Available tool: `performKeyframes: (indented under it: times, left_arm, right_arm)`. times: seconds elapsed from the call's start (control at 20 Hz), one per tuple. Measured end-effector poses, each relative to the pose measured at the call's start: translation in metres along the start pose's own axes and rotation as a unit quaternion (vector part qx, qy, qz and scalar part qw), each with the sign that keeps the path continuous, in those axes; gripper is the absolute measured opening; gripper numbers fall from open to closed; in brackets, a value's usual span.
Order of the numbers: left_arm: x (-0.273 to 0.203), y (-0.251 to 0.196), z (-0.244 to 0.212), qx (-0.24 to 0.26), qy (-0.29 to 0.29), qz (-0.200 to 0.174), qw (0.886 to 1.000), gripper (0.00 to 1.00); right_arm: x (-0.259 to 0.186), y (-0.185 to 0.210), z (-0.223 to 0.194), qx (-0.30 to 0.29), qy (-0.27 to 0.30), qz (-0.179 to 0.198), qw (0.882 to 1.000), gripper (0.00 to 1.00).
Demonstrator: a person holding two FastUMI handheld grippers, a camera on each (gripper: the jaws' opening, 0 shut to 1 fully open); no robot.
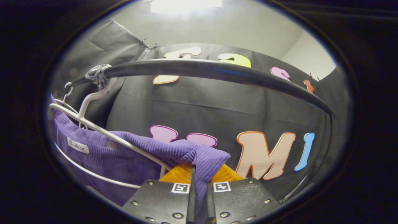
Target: Grasp the clothes on the hanger with both hands and then place them into the laundry hamper below.
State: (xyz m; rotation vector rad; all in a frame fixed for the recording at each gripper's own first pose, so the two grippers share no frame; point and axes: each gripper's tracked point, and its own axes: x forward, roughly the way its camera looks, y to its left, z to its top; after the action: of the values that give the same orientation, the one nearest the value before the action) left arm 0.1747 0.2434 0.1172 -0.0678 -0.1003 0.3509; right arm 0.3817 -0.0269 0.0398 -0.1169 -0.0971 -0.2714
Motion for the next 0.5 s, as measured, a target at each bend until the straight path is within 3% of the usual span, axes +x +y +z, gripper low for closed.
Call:
performKeyframes:
  times: [0.25,0.5]
  left_arm:
    - [0.014,0.001,-0.031,0.021,0.014,-0.002,1.0,0.02]
    - [0.015,-0.006,-0.062,0.009,0.032,-0.011,0.999,0.02]
  right_arm:
    - [0.006,0.002,-0.007,-0.002,0.006,0.002,1.0,0.13]
    - [0.012,-0.002,-0.016,-0.01,0.013,-0.003,1.0,0.13]
